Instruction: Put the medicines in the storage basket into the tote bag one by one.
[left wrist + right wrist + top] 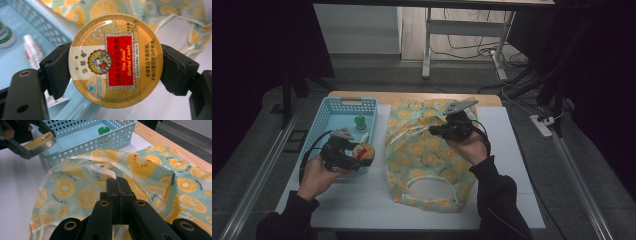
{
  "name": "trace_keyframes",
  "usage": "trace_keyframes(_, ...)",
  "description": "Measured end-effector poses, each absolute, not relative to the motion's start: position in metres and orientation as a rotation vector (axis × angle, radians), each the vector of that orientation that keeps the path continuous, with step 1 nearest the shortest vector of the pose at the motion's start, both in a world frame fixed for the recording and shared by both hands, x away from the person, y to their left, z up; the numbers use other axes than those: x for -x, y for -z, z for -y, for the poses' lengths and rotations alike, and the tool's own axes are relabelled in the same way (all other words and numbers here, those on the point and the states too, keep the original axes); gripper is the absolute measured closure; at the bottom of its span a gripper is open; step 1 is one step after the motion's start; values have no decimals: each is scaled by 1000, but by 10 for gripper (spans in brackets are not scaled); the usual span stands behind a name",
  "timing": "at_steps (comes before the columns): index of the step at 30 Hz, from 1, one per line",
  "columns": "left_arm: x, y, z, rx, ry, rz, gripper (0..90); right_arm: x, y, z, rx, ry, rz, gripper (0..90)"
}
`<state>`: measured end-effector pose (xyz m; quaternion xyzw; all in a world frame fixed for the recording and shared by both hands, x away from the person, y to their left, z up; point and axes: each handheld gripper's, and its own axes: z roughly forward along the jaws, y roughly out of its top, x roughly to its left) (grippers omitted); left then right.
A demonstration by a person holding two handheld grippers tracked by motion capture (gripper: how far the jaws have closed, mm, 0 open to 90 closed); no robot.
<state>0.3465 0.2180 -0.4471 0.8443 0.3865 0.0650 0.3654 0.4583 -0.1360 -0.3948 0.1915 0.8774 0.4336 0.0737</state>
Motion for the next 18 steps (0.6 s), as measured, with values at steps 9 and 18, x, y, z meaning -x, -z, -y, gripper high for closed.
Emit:
trace_keyframes(9,-336,446,-197,-2193,-154,-920,203,-459,396,136,-575,-1295,-2635,900)
trace_keyframes(18,-335,445,-167,-2228,-129,-829,203,-460,396,136,-574,-1291,-2636,900)
